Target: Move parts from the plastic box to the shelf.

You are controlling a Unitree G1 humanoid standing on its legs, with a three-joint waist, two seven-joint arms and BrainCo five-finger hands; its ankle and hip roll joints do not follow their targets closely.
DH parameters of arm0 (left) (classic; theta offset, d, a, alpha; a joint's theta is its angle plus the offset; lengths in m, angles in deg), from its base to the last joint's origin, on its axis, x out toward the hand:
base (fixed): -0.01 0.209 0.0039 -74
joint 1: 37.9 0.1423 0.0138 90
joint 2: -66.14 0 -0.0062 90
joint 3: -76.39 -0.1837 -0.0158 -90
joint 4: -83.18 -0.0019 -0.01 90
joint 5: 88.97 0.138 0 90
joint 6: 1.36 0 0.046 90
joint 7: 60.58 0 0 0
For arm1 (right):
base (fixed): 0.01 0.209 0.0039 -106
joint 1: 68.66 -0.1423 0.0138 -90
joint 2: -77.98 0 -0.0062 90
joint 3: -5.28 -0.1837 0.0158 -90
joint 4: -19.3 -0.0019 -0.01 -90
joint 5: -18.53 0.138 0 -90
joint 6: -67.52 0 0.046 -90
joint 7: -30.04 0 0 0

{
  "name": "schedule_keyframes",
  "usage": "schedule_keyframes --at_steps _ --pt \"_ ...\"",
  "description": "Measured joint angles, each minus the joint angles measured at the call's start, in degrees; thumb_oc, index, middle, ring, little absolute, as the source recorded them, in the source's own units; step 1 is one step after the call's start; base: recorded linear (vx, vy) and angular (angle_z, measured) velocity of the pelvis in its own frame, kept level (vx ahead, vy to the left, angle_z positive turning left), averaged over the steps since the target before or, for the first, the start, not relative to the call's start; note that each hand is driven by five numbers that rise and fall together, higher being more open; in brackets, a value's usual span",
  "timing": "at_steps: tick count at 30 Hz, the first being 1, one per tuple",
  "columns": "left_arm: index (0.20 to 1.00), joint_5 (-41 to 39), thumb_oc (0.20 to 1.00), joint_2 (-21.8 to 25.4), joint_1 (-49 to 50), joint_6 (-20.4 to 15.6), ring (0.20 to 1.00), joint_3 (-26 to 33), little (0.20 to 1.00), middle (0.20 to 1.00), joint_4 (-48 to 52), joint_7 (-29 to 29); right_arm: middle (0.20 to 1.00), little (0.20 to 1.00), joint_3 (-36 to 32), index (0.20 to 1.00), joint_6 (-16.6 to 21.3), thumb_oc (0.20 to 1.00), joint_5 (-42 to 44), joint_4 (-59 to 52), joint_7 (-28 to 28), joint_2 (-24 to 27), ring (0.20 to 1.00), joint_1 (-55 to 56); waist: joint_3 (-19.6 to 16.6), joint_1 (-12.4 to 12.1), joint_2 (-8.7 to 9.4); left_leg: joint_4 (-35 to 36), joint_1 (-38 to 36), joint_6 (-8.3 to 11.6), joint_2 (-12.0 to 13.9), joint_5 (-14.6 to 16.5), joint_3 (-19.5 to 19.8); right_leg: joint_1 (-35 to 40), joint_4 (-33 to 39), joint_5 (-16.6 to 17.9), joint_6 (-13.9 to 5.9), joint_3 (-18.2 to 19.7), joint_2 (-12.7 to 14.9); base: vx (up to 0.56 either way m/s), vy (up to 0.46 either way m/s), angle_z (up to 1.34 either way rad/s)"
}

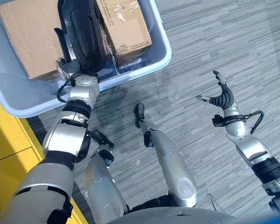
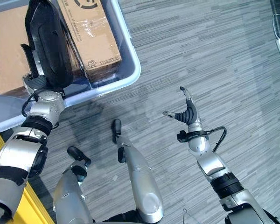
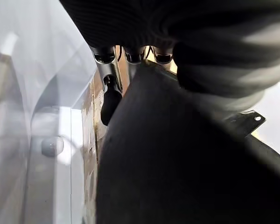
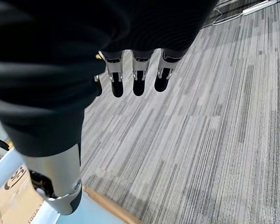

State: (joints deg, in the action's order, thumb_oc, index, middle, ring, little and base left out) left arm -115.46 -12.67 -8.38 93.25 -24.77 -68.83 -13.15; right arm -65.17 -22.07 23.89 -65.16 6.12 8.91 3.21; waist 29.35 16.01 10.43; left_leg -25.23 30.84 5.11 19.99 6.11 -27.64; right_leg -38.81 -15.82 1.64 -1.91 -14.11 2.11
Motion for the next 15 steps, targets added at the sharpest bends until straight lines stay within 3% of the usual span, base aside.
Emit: schedule_keyframes --at_steps 2,4,15 --pt "0.2 0.0 0.2 0.4 -0.1 0.0 0.2 0.0 0.2 0.2 0.0 0.0 1.0 1.0 0.0 1.0 0.0 1.0 0.0 0.0 0.0 0.0 1.0 0.0 0.0 0.0 0.0 -0.3 0.0 -0.01 0.0 0.3 0.0 0.3 0.3 0.7 1.55 0.1 -0.1 0.0 0.0 0.0" --pt "0.2 0.0 0.2 1.0 0.8 -0.1 0.2 0.1 0.2 0.2 -0.1 0.1 1.0 1.0 0.1 1.0 0.0 1.0 0.0 0.0 0.0 -0.1 1.0 -0.1 0.0 -0.1 0.0 -1.4 -0.1 -0.12 0.2 1.2 0.0 0.8 0.8 1.8 4.34 0.6 -0.4 -0.02 -0.019 -0.08" --pt "0.2 -1.1 0.2 -0.4 6.7 -0.6 0.2 0.6 0.2 0.2 0.1 -1.3 1.0 1.0 0.0 1.0 1.5 1.0 0.0 -0.1 0.2 -0.5 1.0 1.7 0.0 0.3 0.01 -1.6 -5.6 -0.33 0.0 2.5 -0.6 6.1 0.9 1.6 4.9 1.0 -0.1 -0.01 0.026 -0.02"
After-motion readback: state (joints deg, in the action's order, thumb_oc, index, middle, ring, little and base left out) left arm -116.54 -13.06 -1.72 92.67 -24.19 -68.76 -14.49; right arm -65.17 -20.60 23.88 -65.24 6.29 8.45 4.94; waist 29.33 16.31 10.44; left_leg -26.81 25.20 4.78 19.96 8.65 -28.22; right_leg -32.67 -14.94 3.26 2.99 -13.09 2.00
